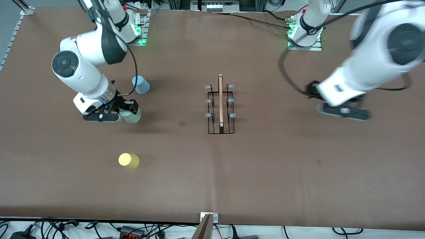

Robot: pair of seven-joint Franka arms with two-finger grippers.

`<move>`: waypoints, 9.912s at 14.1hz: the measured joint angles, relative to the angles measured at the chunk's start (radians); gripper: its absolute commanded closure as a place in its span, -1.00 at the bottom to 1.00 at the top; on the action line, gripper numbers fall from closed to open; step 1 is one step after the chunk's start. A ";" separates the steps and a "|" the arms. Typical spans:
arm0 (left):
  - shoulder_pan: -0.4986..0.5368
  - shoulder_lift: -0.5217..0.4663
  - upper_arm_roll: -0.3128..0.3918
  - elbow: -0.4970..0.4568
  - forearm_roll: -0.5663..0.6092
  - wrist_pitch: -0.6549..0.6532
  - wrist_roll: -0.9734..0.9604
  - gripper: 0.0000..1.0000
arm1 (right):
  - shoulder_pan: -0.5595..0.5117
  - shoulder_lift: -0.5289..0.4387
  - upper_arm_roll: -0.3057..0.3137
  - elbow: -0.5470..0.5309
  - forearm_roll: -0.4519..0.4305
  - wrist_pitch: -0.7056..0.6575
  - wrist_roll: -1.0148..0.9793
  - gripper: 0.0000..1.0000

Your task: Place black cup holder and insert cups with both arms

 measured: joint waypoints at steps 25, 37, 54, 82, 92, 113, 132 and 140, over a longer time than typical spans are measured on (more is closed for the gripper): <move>-0.084 -0.320 0.367 -0.341 -0.123 0.240 0.276 -1.00 | 0.460 0.197 0.067 0.113 -0.014 0.107 0.897 0.50; -0.079 -0.318 0.374 -0.340 -0.123 0.234 0.277 -1.00 | 0.192 0.102 0.049 0.108 -0.046 0.067 0.418 -1.00; -0.069 -0.308 0.377 -0.328 -0.123 0.208 0.278 -1.00 | -0.194 0.483 0.048 0.148 -0.223 0.659 -0.174 -1.00; -0.070 -0.306 0.376 -0.323 -0.123 0.206 0.278 -1.00 | 0.135 0.139 0.131 0.247 -0.132 0.127 0.503 0.93; -0.070 -0.306 0.376 -0.322 -0.123 0.205 0.278 -1.00 | 0.277 0.328 0.129 0.354 -0.178 0.229 0.637 0.93; -0.070 -0.305 0.376 -0.321 -0.123 0.205 0.278 -1.00 | 0.155 0.193 0.063 0.403 -0.180 -0.013 0.482 -1.00; -0.070 -0.303 0.376 -0.319 -0.123 0.204 0.278 -1.00 | -0.304 -0.069 -0.026 0.377 -0.045 -0.504 -0.291 -1.00; -0.070 -0.303 0.376 -0.319 -0.123 0.204 0.278 -1.00 | -0.296 -0.073 -0.028 0.375 -0.048 -0.509 -0.353 -1.00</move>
